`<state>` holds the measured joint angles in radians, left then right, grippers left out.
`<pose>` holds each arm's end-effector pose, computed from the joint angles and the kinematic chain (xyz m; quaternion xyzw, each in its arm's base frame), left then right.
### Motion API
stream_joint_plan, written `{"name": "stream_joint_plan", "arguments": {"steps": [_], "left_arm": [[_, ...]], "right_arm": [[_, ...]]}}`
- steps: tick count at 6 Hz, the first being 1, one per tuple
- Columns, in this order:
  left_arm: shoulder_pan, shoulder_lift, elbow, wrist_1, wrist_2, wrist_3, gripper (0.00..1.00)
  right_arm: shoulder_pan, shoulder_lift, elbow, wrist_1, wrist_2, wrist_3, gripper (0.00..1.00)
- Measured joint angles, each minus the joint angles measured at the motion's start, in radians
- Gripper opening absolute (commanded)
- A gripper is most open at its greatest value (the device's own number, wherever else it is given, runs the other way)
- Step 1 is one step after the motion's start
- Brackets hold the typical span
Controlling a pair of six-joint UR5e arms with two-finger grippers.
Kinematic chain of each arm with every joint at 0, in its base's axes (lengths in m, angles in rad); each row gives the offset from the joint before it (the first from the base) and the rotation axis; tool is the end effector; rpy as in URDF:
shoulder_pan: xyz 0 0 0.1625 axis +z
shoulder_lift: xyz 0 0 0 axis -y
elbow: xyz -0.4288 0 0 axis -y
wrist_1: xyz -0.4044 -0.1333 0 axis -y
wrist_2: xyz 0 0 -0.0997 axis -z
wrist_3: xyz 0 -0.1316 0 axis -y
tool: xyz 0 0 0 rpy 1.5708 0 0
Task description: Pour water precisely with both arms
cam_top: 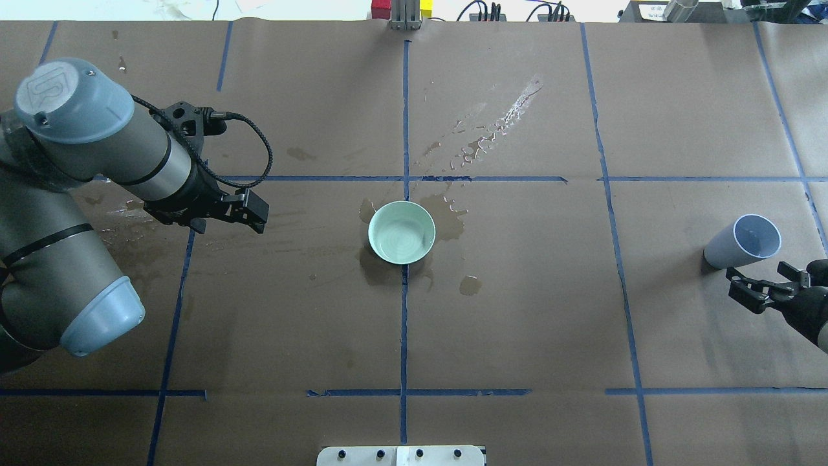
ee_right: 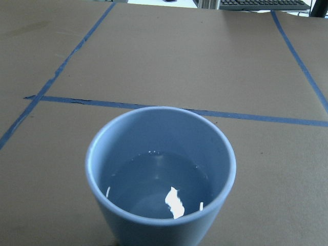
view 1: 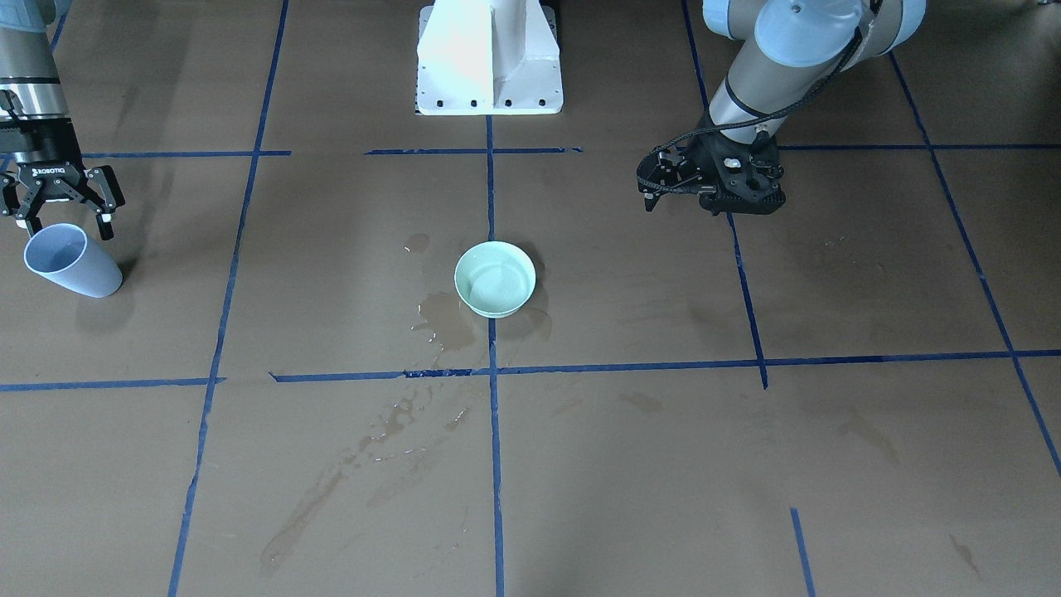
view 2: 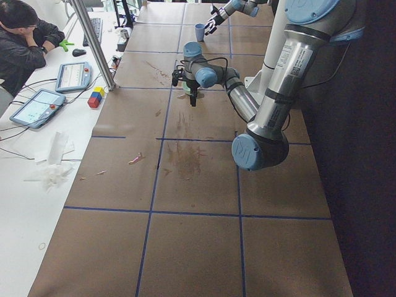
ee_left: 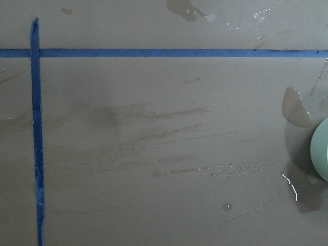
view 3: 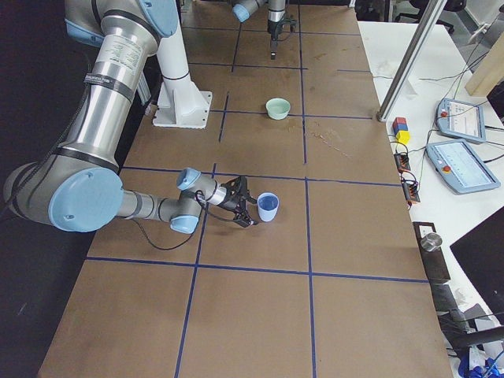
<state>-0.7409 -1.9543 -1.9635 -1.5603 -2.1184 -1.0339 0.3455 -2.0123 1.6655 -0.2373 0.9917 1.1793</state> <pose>0.3981 -0.4519 0.2887 0.0131 0.4383 0.0096 0.8987 -0.2541 -0.3097 0.6652 0.3981 -0.3328 0.1158 0.8470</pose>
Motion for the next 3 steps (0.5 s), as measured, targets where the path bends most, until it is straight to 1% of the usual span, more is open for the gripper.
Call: {"name": "stream_joint_plan", "arguments": {"steps": [1,3], "left_arm": [[0.0,0.0,0.0,0.0,0.0,-0.001,1.0],[0.0,0.0,0.0,0.0,0.0,-0.006,1.0]], "right_arm": [[-0.003,0.016,-0.021,0.006,-0.031,0.0,1.0],[-0.005,0.047,-0.044,0.009,-0.063,-0.004,1.0]]}}
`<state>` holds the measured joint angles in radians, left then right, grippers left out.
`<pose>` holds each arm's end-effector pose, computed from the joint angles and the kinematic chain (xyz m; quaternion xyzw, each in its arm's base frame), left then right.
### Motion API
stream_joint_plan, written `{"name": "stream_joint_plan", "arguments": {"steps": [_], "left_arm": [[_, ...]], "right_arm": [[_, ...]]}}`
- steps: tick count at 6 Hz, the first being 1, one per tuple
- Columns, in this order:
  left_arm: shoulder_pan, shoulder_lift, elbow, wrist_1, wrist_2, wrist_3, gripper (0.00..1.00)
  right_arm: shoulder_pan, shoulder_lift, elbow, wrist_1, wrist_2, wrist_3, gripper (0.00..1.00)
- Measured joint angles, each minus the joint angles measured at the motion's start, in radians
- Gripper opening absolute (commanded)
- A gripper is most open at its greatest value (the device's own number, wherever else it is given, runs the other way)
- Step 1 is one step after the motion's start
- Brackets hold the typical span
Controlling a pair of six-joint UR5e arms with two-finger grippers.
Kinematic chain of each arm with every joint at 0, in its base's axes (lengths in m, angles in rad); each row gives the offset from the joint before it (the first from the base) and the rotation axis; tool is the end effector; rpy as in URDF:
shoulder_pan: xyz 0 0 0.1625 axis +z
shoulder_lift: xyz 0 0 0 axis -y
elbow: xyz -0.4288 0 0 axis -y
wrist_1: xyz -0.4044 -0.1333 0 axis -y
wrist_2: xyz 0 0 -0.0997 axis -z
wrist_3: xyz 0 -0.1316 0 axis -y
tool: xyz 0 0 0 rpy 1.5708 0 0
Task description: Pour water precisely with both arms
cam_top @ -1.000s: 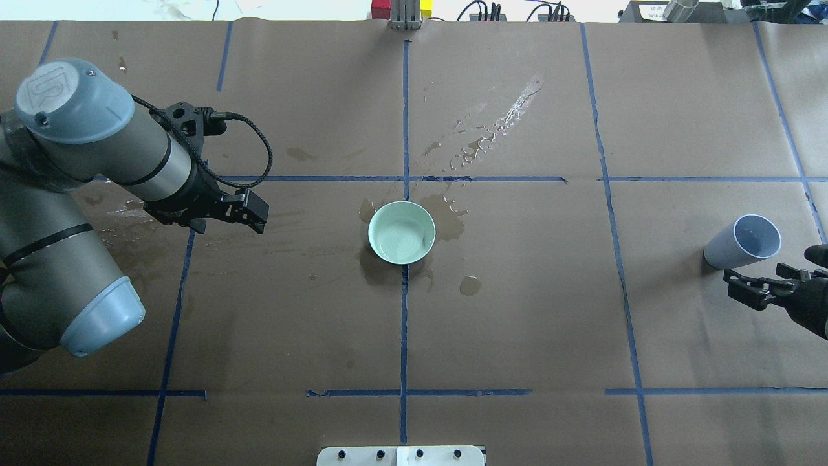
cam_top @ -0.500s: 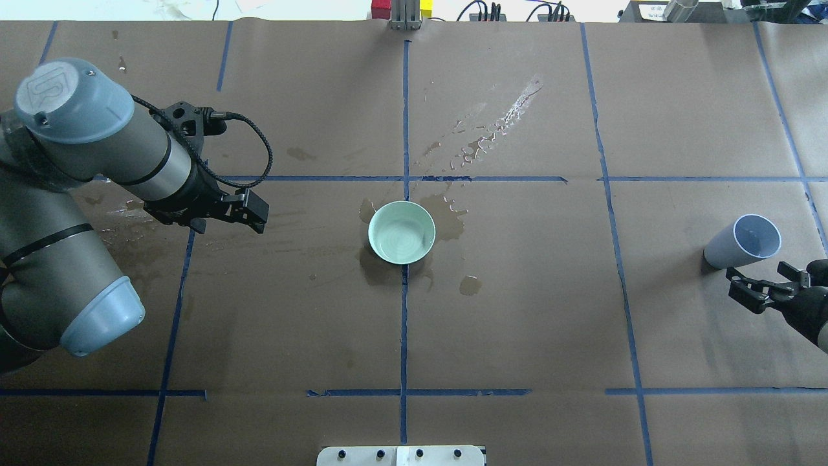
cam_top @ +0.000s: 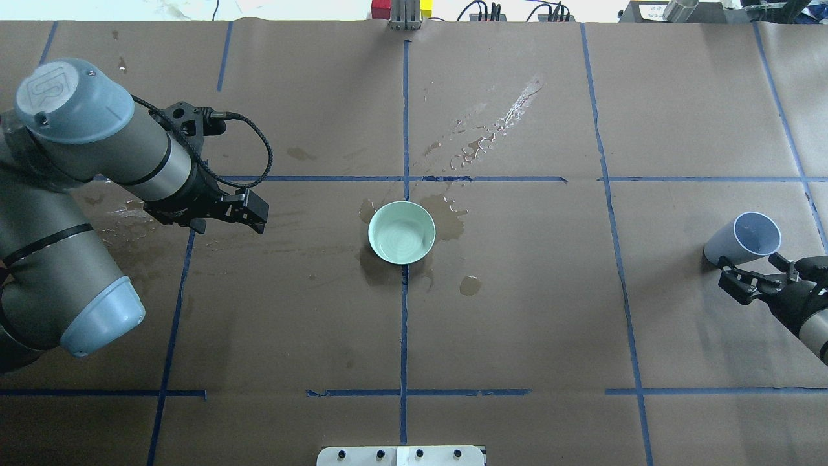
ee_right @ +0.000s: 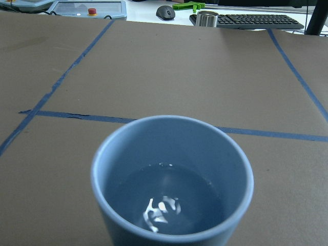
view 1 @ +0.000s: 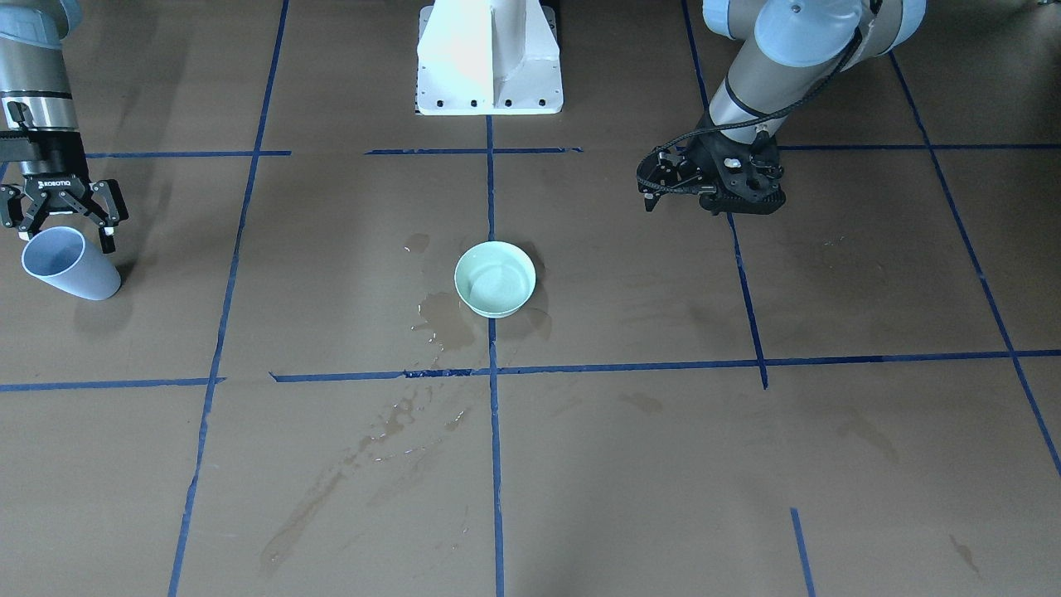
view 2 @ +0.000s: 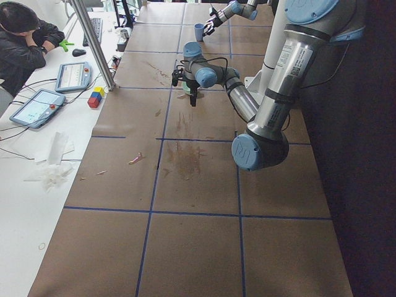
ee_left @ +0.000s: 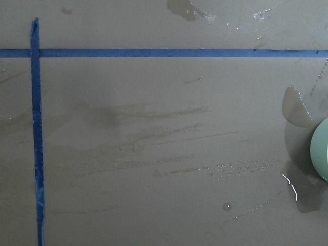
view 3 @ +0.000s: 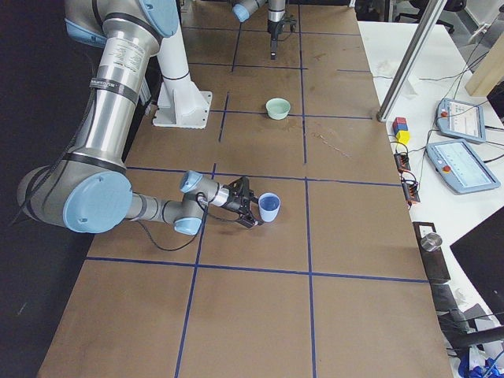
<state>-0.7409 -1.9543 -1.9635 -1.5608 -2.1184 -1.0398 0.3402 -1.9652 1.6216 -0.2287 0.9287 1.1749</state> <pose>0.3981 -0.4519 0.2887 0.0120 0.4385 0.0070 0.8986 -0.2673 -0.3196 0.6679 0.4219 -0.3242 0.1278 0.8370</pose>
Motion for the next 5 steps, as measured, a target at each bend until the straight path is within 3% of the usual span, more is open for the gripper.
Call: {"name": "stream_joint_plan", "arguments": {"steps": [5], "left_arm": [[0.001,0.001,0.0,-0.001,0.0,-0.003,1.0]], "right_arm": [[-0.001,0.036,-0.02,0.002,-0.024,-0.01,1.0]]}}
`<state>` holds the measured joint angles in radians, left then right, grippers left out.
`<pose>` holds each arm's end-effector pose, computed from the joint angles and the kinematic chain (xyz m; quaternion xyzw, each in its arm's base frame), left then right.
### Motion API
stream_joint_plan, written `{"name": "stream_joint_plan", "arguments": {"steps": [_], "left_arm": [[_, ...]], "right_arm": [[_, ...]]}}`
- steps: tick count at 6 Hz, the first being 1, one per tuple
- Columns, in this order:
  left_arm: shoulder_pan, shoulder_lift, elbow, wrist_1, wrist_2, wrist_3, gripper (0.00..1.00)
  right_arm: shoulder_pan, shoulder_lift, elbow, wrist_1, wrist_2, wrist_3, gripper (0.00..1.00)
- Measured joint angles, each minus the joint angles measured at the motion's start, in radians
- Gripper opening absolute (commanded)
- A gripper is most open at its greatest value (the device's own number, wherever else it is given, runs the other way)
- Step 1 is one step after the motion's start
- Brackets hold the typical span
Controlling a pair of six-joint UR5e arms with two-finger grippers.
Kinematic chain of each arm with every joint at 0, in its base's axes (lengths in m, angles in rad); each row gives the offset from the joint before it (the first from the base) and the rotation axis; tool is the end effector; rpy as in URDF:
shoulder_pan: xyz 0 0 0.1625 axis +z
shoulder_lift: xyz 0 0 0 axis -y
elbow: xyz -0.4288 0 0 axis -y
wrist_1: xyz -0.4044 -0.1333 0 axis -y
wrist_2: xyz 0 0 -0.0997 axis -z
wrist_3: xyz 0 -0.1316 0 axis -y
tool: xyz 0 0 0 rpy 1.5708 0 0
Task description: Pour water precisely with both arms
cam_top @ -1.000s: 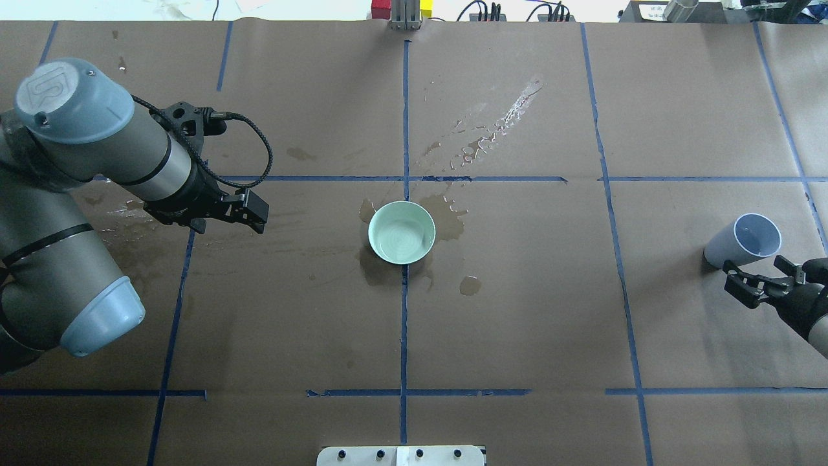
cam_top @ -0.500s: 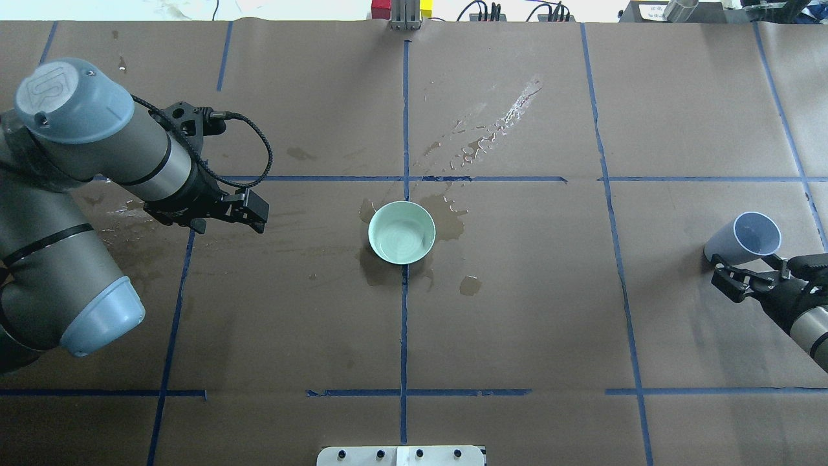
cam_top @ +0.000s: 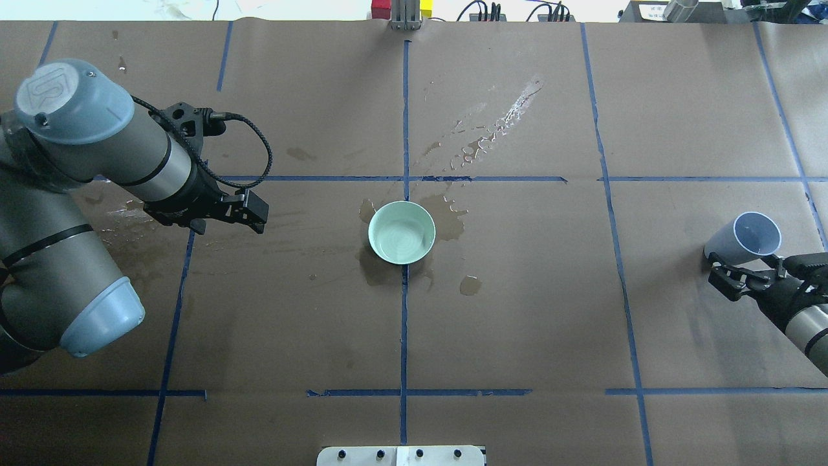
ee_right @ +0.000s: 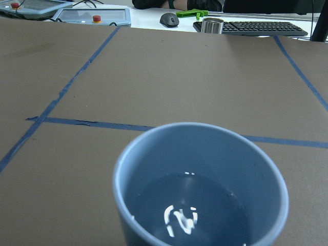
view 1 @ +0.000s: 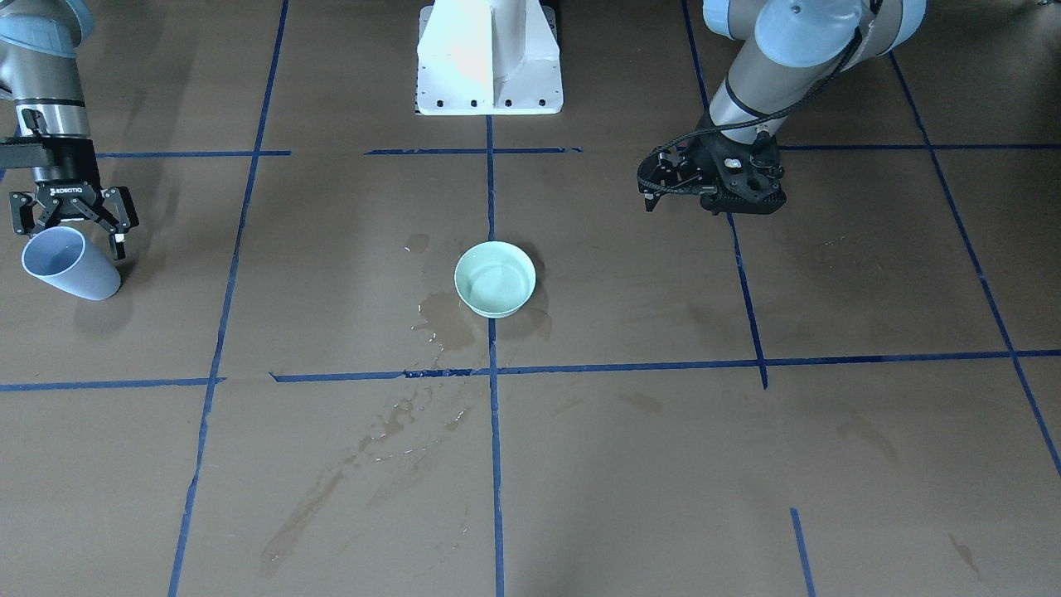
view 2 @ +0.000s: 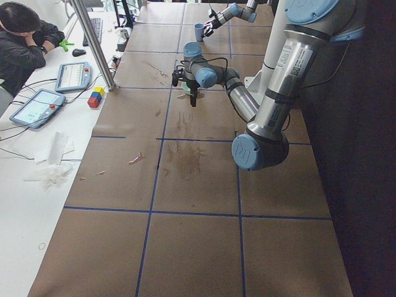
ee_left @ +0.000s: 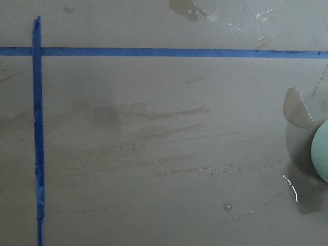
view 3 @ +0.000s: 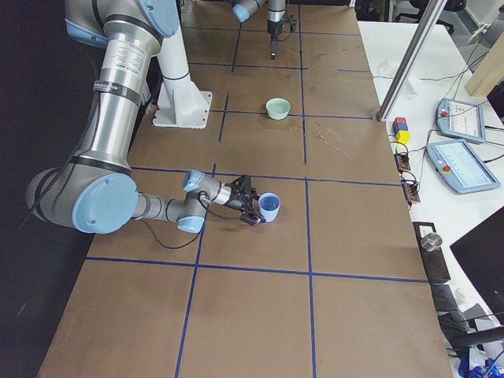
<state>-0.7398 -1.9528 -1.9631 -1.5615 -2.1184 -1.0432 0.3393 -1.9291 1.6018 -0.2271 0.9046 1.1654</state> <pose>0.3985 -0.4514 0.2896 0.0106 0.4381 0.0058 0.8988 -0.2803 -0.3265 0.6638 0.4334 -0.3244 0.1317 0.8304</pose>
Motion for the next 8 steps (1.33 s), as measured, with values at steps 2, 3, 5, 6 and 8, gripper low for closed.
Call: {"name": "stream_joint_plan", "arguments": {"steps": [2,3,5,6,8], "left_arm": [[0.001,0.0,0.001,0.0,0.0,0.0,1.0],[0.002,0.0,0.0,0.0,0.0,0.0,1.0],[0.002,0.0,0.001,0.0,0.0,0.0,1.0],[0.003,0.001,0.001,0.0,0.0,0.0,1.0],[0.006,0.001,0.001,0.0,0.001,0.0,1.0]], "right_arm": [[0.001,0.016,-0.012,0.002,-0.005,-0.001,1.0],[0.003,0.019,-0.02,0.003,-0.005,-0.003,1.0],[0.004,0.021,-0.032,0.005,-0.016,-0.005,1.0],[0.006,0.026,-0.038,0.005,-0.024,-0.006,1.0],[0.019,0.047,-0.043,0.005,-0.042,-0.006,1.0]]}}
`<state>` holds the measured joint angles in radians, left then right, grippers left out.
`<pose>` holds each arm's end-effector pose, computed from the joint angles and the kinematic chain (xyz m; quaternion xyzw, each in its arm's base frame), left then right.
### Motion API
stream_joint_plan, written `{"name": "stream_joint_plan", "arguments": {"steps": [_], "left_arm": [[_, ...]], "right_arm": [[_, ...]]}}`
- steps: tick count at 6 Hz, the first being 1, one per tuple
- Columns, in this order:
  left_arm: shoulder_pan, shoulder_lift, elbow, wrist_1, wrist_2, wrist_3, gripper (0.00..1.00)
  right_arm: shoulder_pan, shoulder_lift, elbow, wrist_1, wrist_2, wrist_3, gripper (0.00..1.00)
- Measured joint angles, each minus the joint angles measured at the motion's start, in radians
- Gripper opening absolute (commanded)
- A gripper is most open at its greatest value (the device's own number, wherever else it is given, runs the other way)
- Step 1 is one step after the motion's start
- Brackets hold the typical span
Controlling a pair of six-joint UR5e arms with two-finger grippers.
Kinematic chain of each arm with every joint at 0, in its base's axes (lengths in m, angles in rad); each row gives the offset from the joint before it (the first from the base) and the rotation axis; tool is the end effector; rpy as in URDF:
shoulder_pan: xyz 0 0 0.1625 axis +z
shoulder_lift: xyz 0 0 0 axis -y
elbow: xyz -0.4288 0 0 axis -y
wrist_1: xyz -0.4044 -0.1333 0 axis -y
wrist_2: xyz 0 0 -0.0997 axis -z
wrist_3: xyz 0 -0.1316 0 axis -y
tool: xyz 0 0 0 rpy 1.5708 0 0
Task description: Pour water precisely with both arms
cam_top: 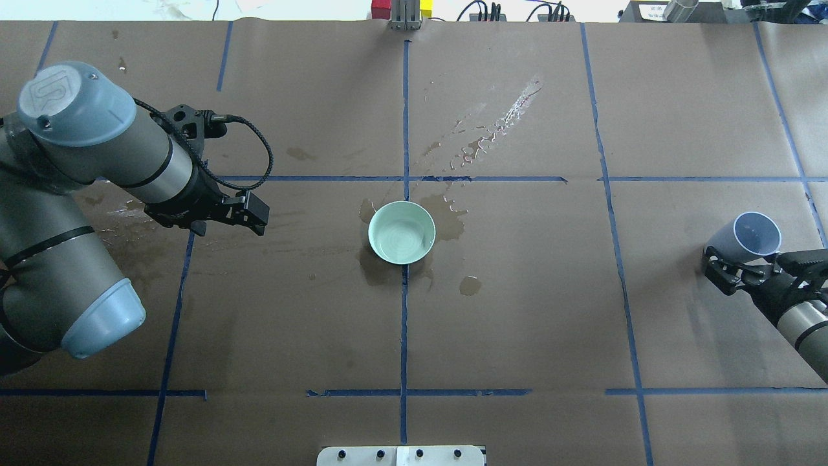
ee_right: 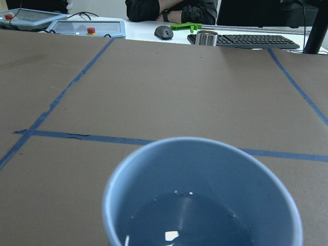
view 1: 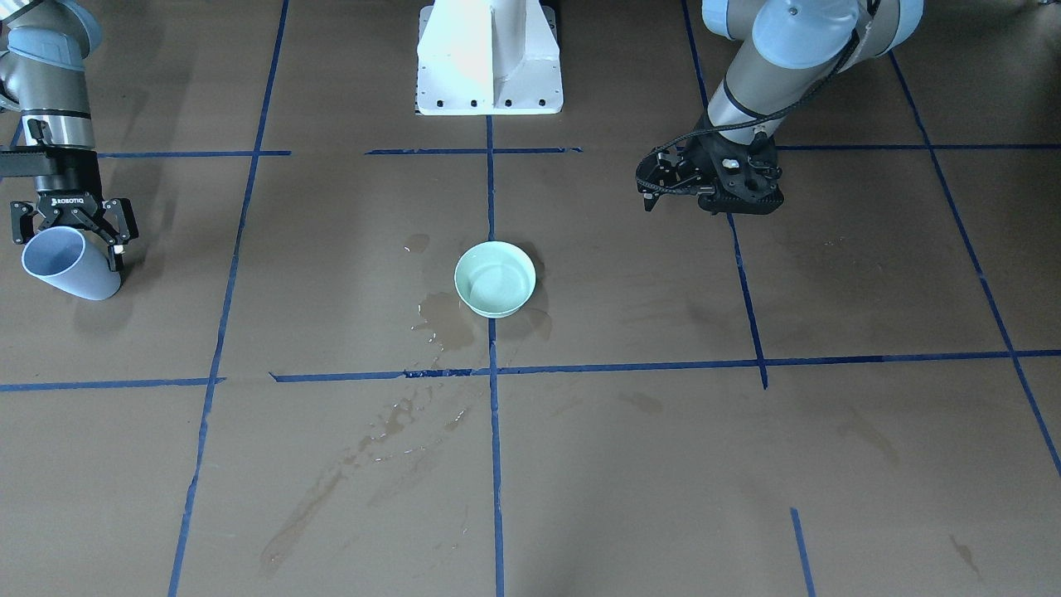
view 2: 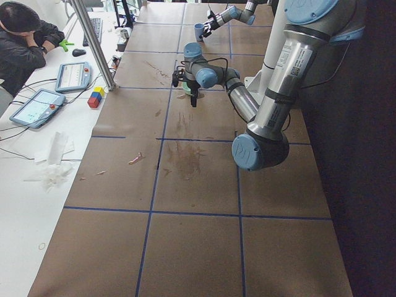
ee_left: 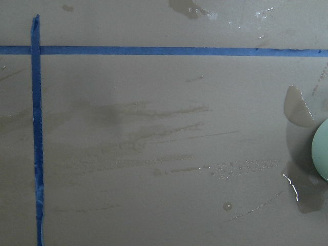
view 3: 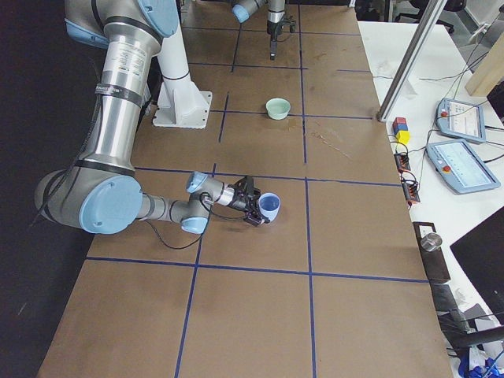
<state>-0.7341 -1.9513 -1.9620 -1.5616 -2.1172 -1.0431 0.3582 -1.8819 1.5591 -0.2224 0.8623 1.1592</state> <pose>0.4011 -0.4494 0.2911 0.0091 0.4370 0.0078 0.8994 -0.2879 -0.3416 0.6656 0.4529 -0.3130 0.1483 0.8215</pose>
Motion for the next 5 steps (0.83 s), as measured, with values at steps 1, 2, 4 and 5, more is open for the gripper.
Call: {"name": "stream_joint_plan", "arguments": {"steps": [1,2,4,5], "left_arm": [[0.001,0.0,0.0,0.0,0.0,0.0,1.0],[0.001,0.0,0.0,0.0,0.0,0.0,1.0],[0.001,0.0,0.0,0.0,0.0,0.0,1.0],[0.001,0.0,0.0,0.0,0.0,0.0,1.0]], "right_arm": [[0.006,0.014,0.0,0.0,-0.004,-0.001,1.0],[0.009,0.019,-0.001,0.0,-0.006,-0.001,1.0],[0.013,0.02,-0.012,0.0,-0.009,0.0,0.72],[0.014,0.023,-0.017,0.0,-0.015,0.001,0.3]]}}
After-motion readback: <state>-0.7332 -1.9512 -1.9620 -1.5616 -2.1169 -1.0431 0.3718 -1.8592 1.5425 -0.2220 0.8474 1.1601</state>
